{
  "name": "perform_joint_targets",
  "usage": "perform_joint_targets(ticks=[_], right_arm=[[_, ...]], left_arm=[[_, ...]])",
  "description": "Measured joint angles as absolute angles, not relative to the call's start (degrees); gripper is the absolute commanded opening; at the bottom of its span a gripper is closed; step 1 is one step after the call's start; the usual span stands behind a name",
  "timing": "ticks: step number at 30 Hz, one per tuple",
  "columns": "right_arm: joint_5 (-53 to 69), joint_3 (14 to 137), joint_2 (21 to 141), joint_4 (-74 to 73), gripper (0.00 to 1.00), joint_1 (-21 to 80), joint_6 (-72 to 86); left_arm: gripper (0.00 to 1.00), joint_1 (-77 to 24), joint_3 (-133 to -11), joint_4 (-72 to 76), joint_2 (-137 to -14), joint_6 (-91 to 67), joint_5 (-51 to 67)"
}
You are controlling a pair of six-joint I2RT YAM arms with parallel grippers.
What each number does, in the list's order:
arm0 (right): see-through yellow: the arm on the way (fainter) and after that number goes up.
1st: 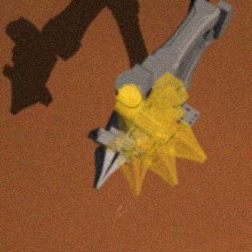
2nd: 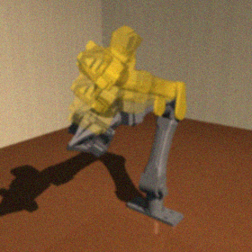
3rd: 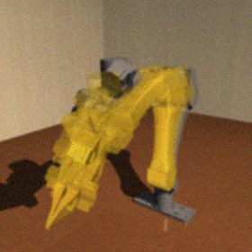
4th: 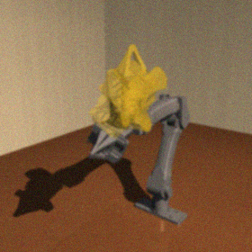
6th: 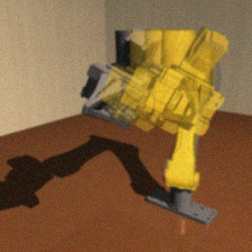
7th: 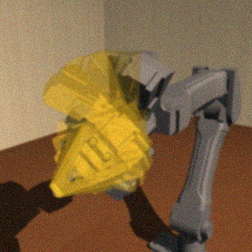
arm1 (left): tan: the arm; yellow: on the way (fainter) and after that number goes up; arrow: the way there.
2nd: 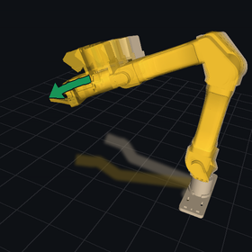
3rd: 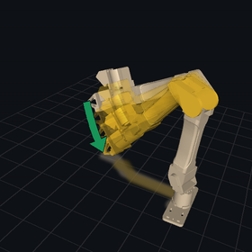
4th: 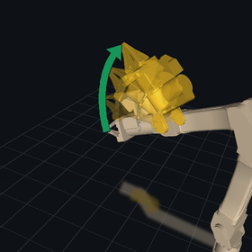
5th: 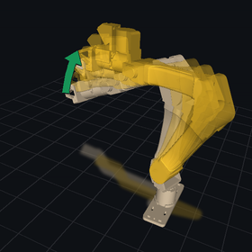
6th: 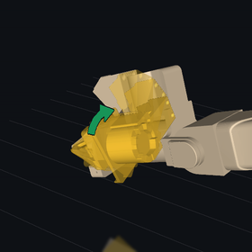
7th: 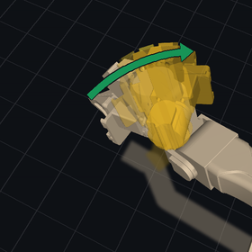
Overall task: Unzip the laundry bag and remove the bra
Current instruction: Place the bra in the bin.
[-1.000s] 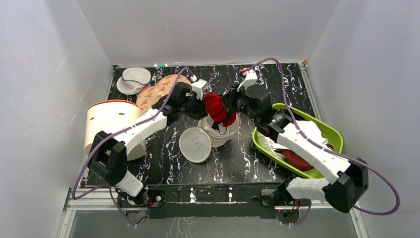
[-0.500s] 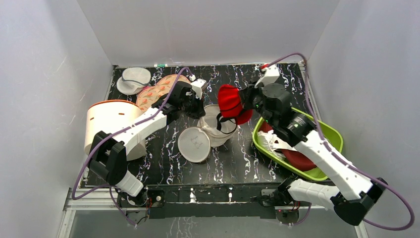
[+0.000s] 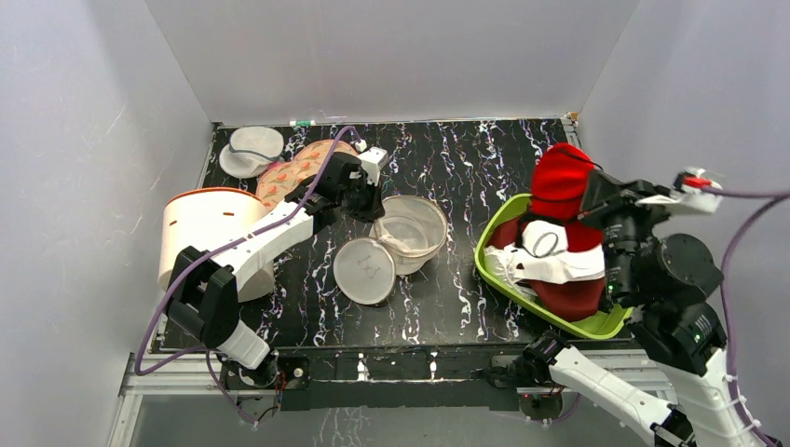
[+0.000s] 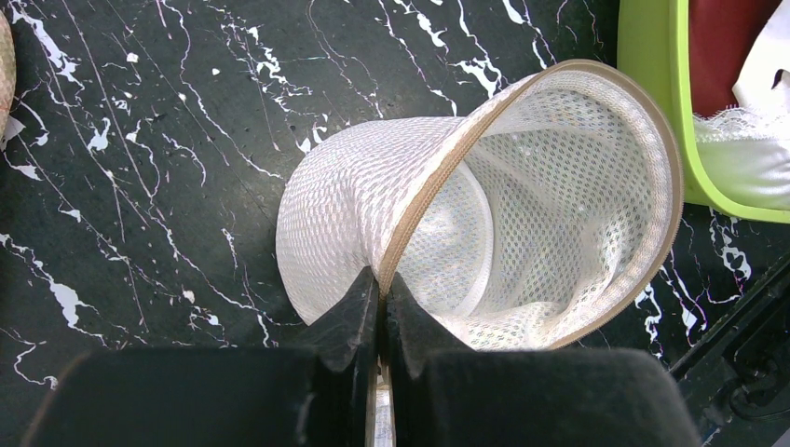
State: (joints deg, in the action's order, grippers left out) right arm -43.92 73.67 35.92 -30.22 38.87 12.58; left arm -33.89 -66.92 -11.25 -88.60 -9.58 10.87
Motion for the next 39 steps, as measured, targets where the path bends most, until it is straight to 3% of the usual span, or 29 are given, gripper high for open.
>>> perform_joint_targets(ticks=[5,16,28,33,39], right_arm=[[-55.48,69.43,34.09,-30.59,0.00,38.76,12.45],[-71.18,59.61,47.35,-37.80,0.00,38.63,19.33],[-80.09,54.54,39.29,-36.77,0.00,33.95,17.41],[-78.11,52.71,44.99,-35.42,0.00,32.56,20.01],[-63.37,50.06,58.96,-34.41,0.00,21.52,31.64]], left_arm=[[0.00,-33.89,-66.92,-11.22,-88.60,-9.58,10.85],[0.00,-33.89,-66.92,-11.22,-88.60,-9.58,10.46],[0.00,-33.89,-66.92,-11.20,-88.58,-9.61,10.55],[0.00,-33.89,-66.92,-11.09,-88.49,-9.67,11.14],[0.00,-33.98,-66.92,-10.94,-88.47,-9.65,11.11]])
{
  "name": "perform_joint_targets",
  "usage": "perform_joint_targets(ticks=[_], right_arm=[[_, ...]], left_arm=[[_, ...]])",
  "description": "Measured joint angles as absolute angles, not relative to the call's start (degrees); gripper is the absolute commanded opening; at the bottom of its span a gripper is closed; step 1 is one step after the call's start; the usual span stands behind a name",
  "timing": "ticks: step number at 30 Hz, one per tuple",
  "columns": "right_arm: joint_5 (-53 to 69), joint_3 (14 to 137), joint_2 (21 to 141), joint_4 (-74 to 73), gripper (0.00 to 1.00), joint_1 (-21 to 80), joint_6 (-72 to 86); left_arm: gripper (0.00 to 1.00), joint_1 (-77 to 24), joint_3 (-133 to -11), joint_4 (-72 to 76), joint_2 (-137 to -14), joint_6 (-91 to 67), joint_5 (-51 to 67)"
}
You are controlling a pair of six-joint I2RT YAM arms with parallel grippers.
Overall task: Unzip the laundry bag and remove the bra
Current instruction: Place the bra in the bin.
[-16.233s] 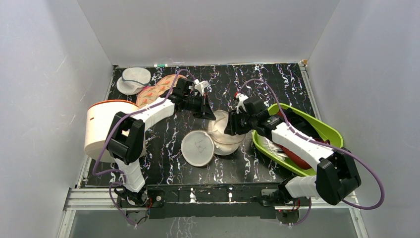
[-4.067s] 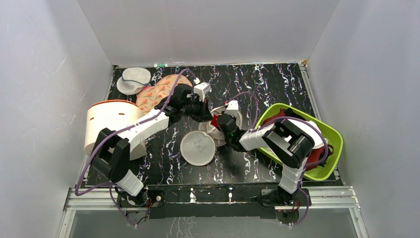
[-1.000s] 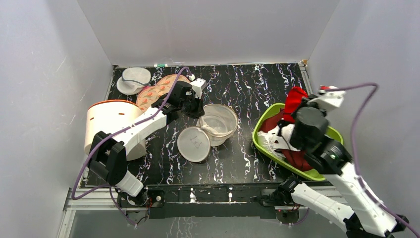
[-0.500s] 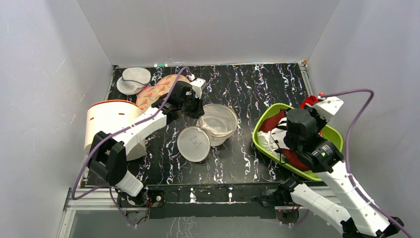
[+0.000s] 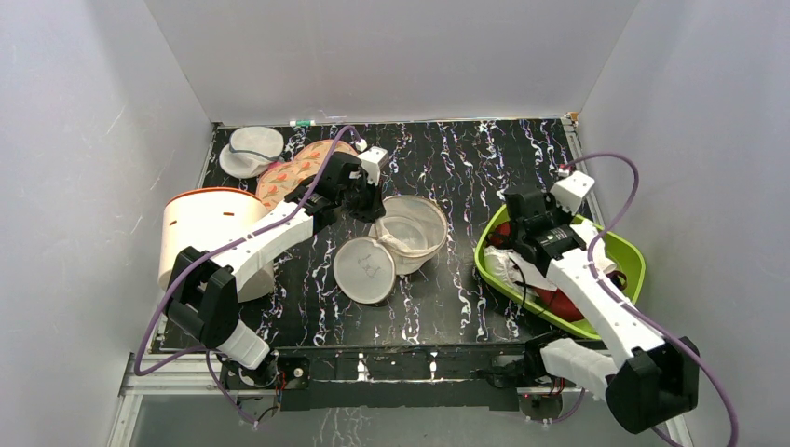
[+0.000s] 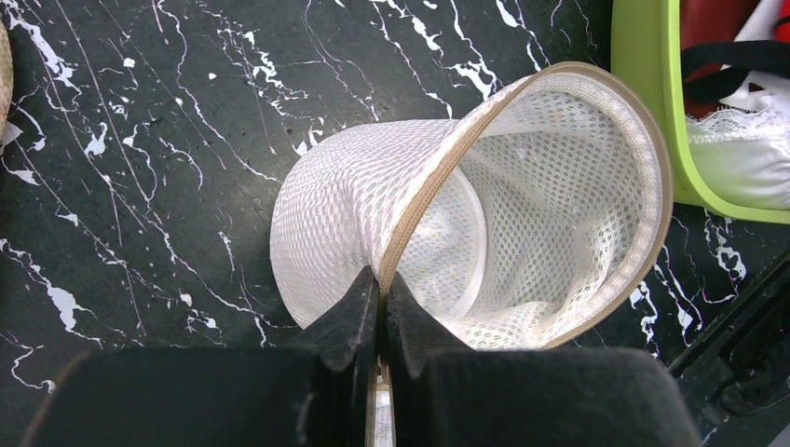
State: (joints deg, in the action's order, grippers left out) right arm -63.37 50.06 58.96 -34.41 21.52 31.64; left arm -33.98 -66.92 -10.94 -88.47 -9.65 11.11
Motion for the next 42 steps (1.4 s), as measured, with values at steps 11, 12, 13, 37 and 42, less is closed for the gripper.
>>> perform_joint_targets(ticks=[11,12,13,37,42], right_arm=[[-41.91,32.56,49.45,-24.18,0.00,15.59,38.26],[-40.86,32.18,49.10,-23.27,0.00,15.59,38.30],[-39.72,31.83,48.93,-22.28,0.00,15.59,38.24],[-25.63,33.39,46.17,-21.89,0.85,15.09,39.13],[-23.68,40.12,42.72,-28.01,0.95,14.98,40.12]], left_arm=[[0.00,-34.00,-66.92,-10.90,-88.47,-9.65,11.16],[0.00,-34.00,-66.92,-10.92,-88.44,-9.65,11.16],[0.00,-34.00,-66.92,-10.92,-88.44,-9.65,11.16],[0.00,-34.04,-66.92,-10.98,-88.44,-9.67,11.42],[0.00,-34.04,-66.92,-10.98,-88.47,-9.67,11.57]])
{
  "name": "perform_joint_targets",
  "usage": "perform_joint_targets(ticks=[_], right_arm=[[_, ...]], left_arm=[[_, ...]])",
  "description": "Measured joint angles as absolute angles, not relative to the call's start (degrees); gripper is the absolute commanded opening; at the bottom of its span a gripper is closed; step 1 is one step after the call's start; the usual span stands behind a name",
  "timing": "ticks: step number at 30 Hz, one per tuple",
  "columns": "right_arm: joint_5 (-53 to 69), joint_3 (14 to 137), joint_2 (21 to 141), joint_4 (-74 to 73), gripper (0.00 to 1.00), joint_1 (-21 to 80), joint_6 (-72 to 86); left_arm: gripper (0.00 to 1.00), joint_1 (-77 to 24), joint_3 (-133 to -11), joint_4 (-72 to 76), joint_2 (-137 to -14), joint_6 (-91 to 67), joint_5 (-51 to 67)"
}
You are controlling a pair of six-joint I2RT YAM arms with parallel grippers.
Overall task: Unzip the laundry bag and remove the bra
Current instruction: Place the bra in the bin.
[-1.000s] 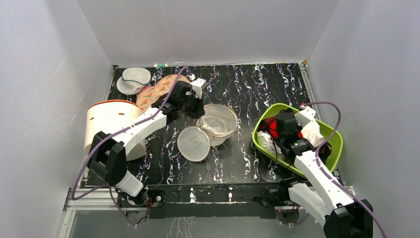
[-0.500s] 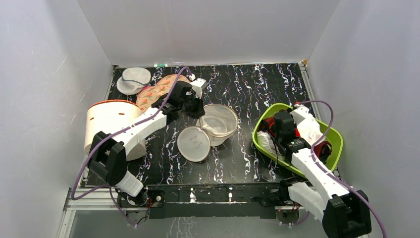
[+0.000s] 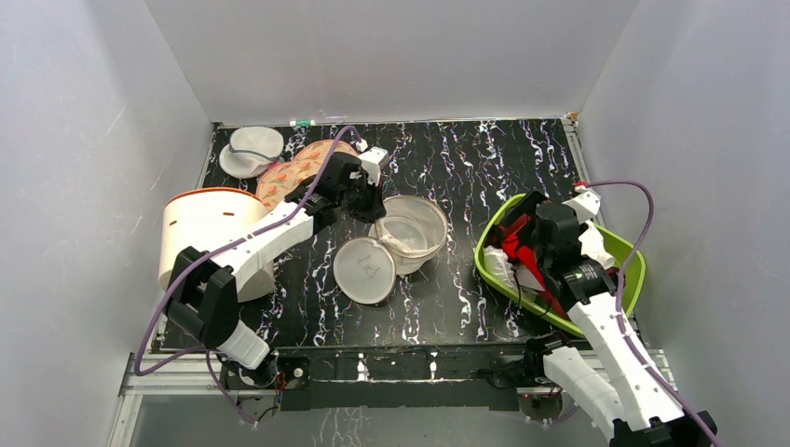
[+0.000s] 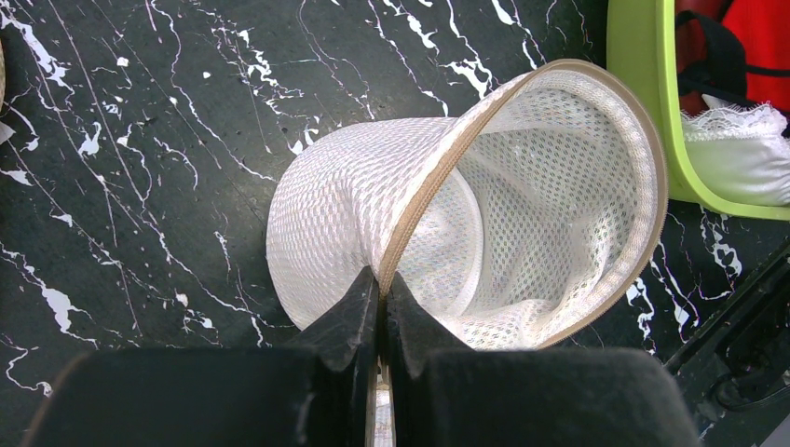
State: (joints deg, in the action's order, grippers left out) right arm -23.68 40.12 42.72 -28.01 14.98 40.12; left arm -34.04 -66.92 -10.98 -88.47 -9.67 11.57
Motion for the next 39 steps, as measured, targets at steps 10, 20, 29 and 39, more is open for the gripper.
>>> perform_joint_targets(ticks=[10,20,29,39], right_arm=[[-25.34,43.35,38.98,-40.99,0.98,14.98,43.31],[-22.50,36.01,42.35,-37.78,0.98,14.92,48.95],[-27.07,31.27,49.01,-27.68,0.98,9.91,46.54],[-29.67,28.14,47.90,-20.93,0.98,3.09,39.64]], left_arm=[[0.00,-34.04,-66.92,-11.00,-88.47,-9.87,11.64],[0.00,-34.37,-66.92,-11.33,-88.47,-9.87,11.51],[0.00,-34.46,-66.94,-11.62,-88.47,-9.89,11.40],[0.00,-34.63,-66.98,-11.66,-88.47,-9.85,11.35]])
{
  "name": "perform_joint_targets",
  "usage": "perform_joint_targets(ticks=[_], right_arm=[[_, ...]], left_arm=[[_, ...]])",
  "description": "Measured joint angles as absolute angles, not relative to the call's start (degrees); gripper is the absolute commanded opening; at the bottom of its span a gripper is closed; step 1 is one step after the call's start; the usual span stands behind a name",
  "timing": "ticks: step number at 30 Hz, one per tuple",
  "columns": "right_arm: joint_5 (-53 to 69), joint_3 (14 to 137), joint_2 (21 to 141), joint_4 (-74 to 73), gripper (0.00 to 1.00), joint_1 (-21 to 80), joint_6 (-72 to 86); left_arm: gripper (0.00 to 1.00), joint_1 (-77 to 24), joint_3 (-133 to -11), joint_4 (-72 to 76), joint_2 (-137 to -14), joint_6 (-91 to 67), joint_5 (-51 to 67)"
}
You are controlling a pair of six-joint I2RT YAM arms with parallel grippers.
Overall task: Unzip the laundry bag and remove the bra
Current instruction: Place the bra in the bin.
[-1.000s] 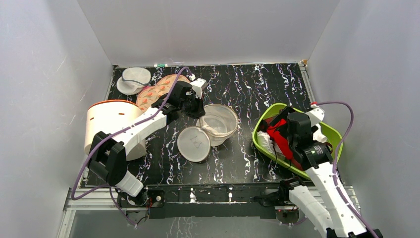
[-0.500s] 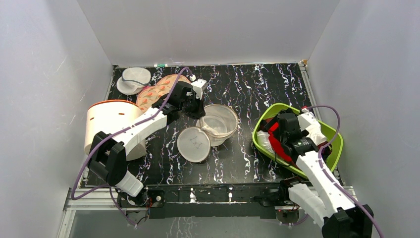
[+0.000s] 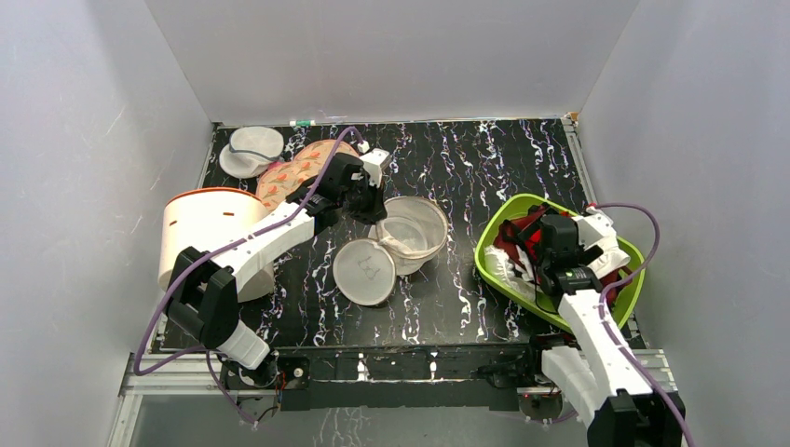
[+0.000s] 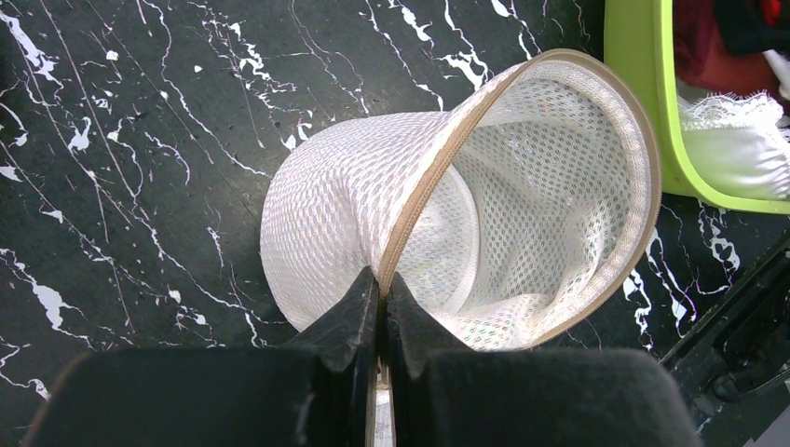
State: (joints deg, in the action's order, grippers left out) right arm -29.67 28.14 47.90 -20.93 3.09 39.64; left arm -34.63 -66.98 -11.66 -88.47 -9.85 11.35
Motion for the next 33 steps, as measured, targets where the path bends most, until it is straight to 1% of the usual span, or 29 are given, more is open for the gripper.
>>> perform_joint_targets(ticks=[1,2,5,6,10,14,18,21,24,26,29,30,31,32,33], right_arm=[[-29.34,28.69,46.65,-21.43,0.98,3.07,39.00],[-28.82,29.43,45.23,-22.00,0.98,2.98,38.46],[-27.53,33.21,41.47,-24.18,0.98,2.87,37.06],[-27.09,35.35,41.06,-25.45,0.98,2.87,36.49],[-25.65,42.65,41.43,-26.89,0.98,2.90,33.17],[-24.25,44.97,42.24,-28.01,0.98,2.87,29.98],[-16.08,45.21,43.35,-27.64,0.97,2.87,25.41],[-8.51,46.22,46.94,-26.98,0.96,2.90,22.61],[-3.49,47.18,51.03,-26.55,0.95,3.46,20.88],[-1.45,47.24,52.93,-26.30,0.95,5.39,19.64],[-2.35,48.16,55.46,-25.91,0.95,15.22,18.06],[-3.33,48.60,56.25,-25.63,0.95,18.65,17.72],[-4.91,49.39,57.54,-25.15,0.96,24.16,17.15],[-5.89,49.89,58.48,-24.75,0.96,27.29,16.73],[-6.98,50.48,59.66,-24.16,0.96,30.94,16.27]], left_arm=[[0.00,-34.63,-67.05,-11.68,-88.47,-9.82,11.35],[0.02,-34.63,-67.09,-11.77,-88.47,-9.82,11.35],[0.14,-34.63,-67.35,-12.19,-88.47,-9.76,11.35],[0.16,-34.63,-67.53,-12.40,-88.47,-9.69,11.35],[0.22,-34.63,-68.05,-12.73,-88.47,-9.43,11.35],[0.32,-34.63,-68.29,-13.17,-88.47,-9.17,11.31],[0.40,-34.63,-68.40,-13.80,-88.47,-8.93,10.74],[0.43,-34.63,-68.42,-13.78,-88.44,-8.84,10.11],[0.46,-34.63,-68.42,-13.78,-88.31,-8.56,9.39],[0.47,-34.63,-68.42,-13.80,-87.90,-8.38,8.56],[0.51,-34.61,-68.36,-13.69,-86.08,-8.01,7.16],[0.54,-34.52,-68.18,-13.47,-84.95,-7.88,6.61],[0.73,-34.26,-67.75,-12.91,-83.46,-7.81,6.17],[0.79,-34.02,-67.05,-12.32,-81.69,-7.66,5.67],[0.81,-33.82,-66.08,-11.49,-79.70,-7.73,5.06]])
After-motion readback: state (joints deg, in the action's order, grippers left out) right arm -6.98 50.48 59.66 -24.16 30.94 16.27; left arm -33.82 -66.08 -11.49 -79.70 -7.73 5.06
